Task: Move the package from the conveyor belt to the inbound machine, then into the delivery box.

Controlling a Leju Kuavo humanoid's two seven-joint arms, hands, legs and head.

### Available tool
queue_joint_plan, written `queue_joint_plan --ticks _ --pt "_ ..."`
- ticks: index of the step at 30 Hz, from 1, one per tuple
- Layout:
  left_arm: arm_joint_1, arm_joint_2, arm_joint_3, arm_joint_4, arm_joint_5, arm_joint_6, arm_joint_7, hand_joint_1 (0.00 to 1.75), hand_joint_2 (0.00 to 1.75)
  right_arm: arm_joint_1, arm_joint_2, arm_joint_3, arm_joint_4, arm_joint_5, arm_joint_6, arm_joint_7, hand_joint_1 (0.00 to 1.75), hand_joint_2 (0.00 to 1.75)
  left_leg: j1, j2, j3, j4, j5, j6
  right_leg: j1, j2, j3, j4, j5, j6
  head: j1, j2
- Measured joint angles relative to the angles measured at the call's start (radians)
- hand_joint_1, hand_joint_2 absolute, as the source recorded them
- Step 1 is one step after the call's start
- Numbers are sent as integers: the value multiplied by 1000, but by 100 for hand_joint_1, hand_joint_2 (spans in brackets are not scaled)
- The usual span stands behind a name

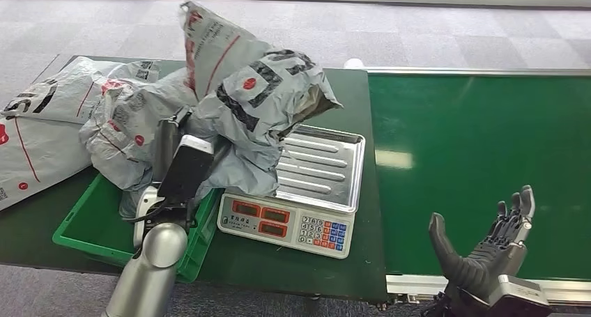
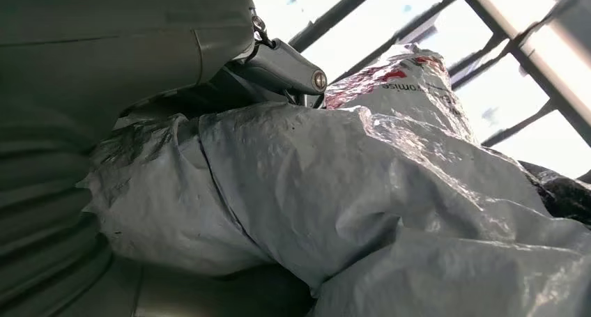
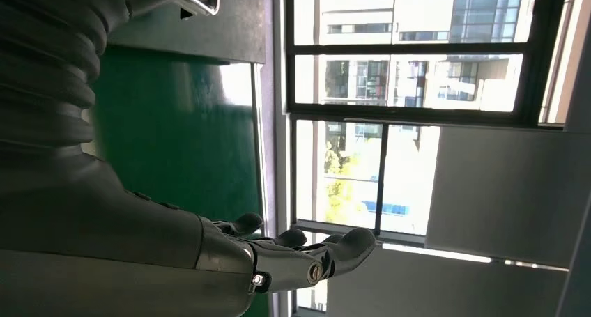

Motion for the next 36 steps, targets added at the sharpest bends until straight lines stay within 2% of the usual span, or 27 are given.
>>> queue_joint_plan --ticks 6,8,10,12,14,16,18,19,20,21,25,36 --pt "88 101 19 -318 -61 299 -146 175 175 64 0 -1 -19 -8 -39 -23 0 175 0 0 0 0 -2 0 0 -1 0 0 -3 0 0 0" --pt "118 120 46 -387 -104 361 -166 175 175 84 1 -1 -27 -4 -41 -23 0 175 0 0 0 0 -2 0 0 -1 1 0 -3 0 0 0" --pt "147 129 89 -435 -160 375 -138 175 175 98 4 -1 -37 2 -42 -20 0 175 0 0 0 0 -3 1 0 -1 1 0 -4 1 0 0" --pt "172 139 139 -463 -193 338 -67 175 175 108 8 -1 -47 8 -42 -11 0 175 0 0 1 0 -3 1 0 -1 1 0 -4 1 0 0" --pt "193 155 181 -471 -171 218 31 175 175 115 9 -1 -56 10 -41 3 0 175 0 0 2 0 -3 1 0 -1 1 -1 -4 1 0 0" --pt "213 176 210 -458 -79 -13 123 175 175 120 9 -3 -63 10 -28 21 0 175 0 0 2 0 -3 1 0 -1 1 -1 -4 1 0 0" --pt "239 198 226 -422 -17 -284 170 175 175 120 8 -10 -66 8 -4 31 0 175 0 0 2 0 -2 1 0 -2 2 -1 -3 0 0 0" --pt "252 207 232 -400 -16 -381 177 175 175 120 8 -14 -66 8 7 33 0 175 0 0 2 0 -2 0 0 -1 1 0 -2 0 0 0" --pt "263 213 237 -379 -27 -429 178 175 175 120 8 -17 -66 8 14 34 0 175 0 1 2 0 -2 0 0 0 1 0 -1 0 0 0" --pt "271 218 242 -362 -35 -436 178 175 175 120 8 -19 -66 8 18 35 0 175 0 2 1 0 -2 0 0 1 0 0 -1 -1 0 0" --pt "281 230 255 -327 -41 -371 178 175 175 119 8 -25 -66 9 24 35 0 175 0 2 1 0 -2 0 0 1 0 0 -1 0 0 0" --pt "291 239 267 -296 -46 -374 186 175 175 118 8 -35 -66 12 26 36 0 175 0 1 1 0 -2 0 0 0 0 0 -2 0 0 0"
